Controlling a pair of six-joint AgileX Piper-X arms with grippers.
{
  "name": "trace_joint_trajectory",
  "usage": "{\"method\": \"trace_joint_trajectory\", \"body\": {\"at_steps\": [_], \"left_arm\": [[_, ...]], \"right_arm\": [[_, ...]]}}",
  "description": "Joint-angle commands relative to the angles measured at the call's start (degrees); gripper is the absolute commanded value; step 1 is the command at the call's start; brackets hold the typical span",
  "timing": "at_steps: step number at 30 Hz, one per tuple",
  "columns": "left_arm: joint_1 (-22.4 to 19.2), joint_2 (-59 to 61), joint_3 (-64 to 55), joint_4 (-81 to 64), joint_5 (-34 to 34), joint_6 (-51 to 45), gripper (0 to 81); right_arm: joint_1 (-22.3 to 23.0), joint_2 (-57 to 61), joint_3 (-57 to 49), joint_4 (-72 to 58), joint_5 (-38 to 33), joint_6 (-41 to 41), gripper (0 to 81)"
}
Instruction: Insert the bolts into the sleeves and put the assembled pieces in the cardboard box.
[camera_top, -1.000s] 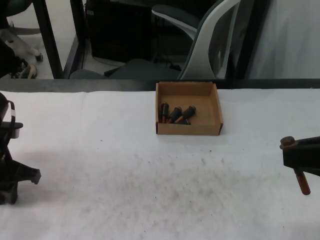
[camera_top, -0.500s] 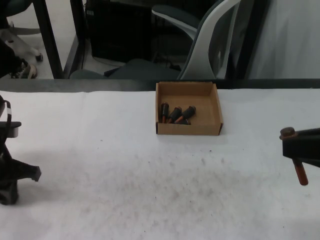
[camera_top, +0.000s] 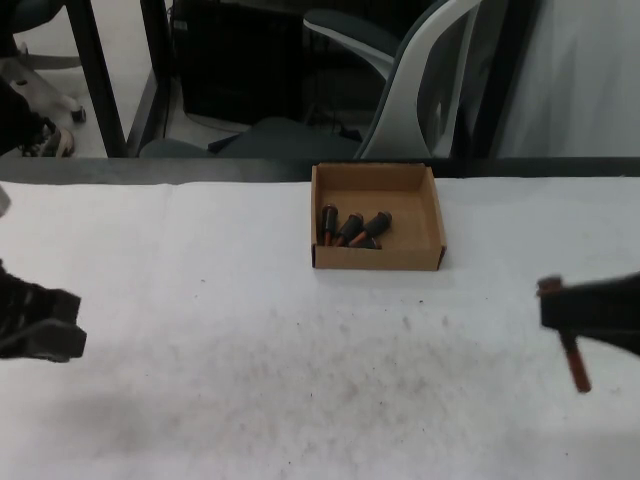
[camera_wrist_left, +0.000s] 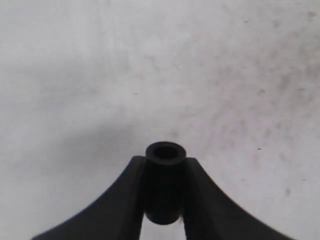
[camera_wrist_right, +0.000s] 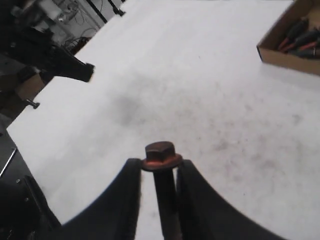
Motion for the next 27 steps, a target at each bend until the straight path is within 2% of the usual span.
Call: {"method": "trace_joint_trajectory", "body": {"at_steps": [1,6,10,15,17,24,26,27], "left_arm": [[-0.2,-6.1,2.7,-4.4,4.5,0.1,0.8],[-0.2,-24.5,11.0,-10.8,10.0,-0.6,0.8],[-0.2,-36.2,14.8,-13.3,11.8,-7.1,0.8],[-0.2,-44.0,17.6,-13.3,11.8,-11.5,0.8],[-0.2,-44.6,18.4,-13.3,12.3,-12.2,0.8],[-0.2,-44.6,19.4,-13.9,14.4,-12.4,0.8],[-0.2,-44.6,19.4,-14.9,14.5,-12.4,0.8],[-0.2,-44.6,19.4,-15.4,14.5,-12.4,0.8]], "right_arm": [[0.5,5.1,0.2,1.1,0.9,-0.1,0.2],[3.0,12.1,-0.1,1.3,10.6,-0.2,0.2],[5.9,15.8,-0.1,5.0,22.9,-0.4,0.2],[9.5,20.4,-0.1,11.8,39.5,-5.2,0.2],[10.3,22.0,-0.1,13.8,43.4,-6.3,0.2],[10.8,23.6,-0.1,16.8,45.3,-6.8,0.0],[10.8,23.6,-0.1,16.8,44.8,-6.8,4.4],[10.8,23.6,-0.1,16.8,44.2,-7.7,9.2]]}}
